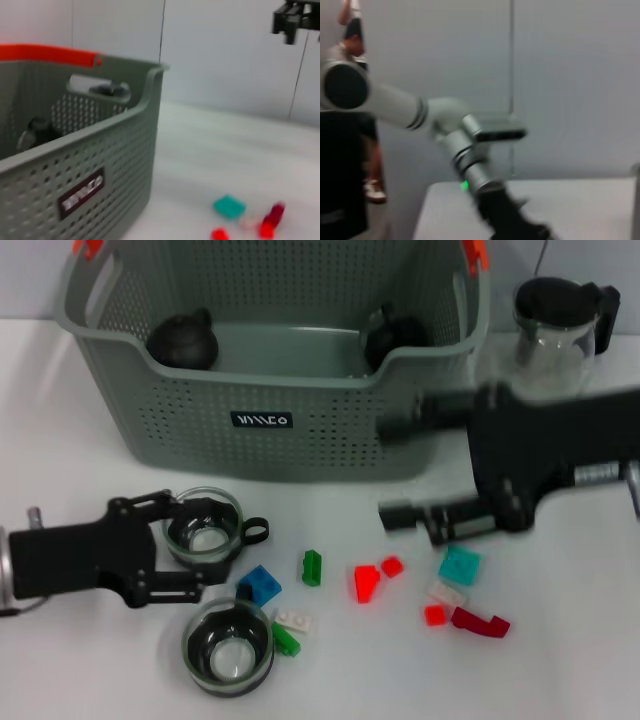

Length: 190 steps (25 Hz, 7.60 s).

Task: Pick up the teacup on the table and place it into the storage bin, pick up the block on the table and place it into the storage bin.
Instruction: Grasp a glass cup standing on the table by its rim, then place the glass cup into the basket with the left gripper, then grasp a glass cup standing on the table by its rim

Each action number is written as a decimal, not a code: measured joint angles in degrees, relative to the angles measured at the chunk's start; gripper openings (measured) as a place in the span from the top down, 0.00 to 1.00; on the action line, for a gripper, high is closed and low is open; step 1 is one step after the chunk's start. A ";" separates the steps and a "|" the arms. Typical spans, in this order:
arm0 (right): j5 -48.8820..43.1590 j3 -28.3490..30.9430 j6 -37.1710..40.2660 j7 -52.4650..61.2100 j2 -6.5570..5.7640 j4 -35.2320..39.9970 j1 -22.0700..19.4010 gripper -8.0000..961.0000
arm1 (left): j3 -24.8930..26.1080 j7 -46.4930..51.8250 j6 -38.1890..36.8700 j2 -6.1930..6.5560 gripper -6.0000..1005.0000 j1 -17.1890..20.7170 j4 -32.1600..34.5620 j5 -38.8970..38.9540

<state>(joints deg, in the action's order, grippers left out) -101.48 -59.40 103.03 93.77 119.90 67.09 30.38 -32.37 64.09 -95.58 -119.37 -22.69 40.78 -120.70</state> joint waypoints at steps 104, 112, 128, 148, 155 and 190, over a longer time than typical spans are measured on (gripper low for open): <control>-15.15 6.77 -6.23 7.58 -2.72 -21.12 -0.12 0.14 | -7.05 19.41 -19.49 -0.54 0.96 -17.17 30.38 -16.50; -15.23 9.25 -4.32 7.60 -3.90 -21.12 -0.26 0.14 | -4.68 34.92 -10.62 0.99 0.96 -19.82 31.71 3.12; -15.31 10.47 -2.92 7.94 -4.94 -21.12 -0.55 0.14 | -22.84 57.30 35.21 3.38 0.95 -37.11 4.72 -19.01; -16.19 10.44 -3.29 6.77 -4.94 -21.84 -0.33 0.14 | -27.54 58.12 56.27 -1.30 0.94 -40.75 -9.07 -29.03; -16.64 10.46 -3.49 6.77 -4.85 -21.83 -0.24 0.14 | -27.78 58.60 58.60 -2.98 0.94 -40.49 -8.85 -32.09; -16.64 11.98 -3.63 5.00 -5.80 -21.83 -1.11 0.14 | -22.98 41.64 -8.75 -5.12 0.17 -5.49 57.19 10.50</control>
<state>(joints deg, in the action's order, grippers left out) -118.12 -47.42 99.40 98.78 114.10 45.26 29.27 -55.35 105.73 -104.33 -124.49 -28.18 97.97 -110.20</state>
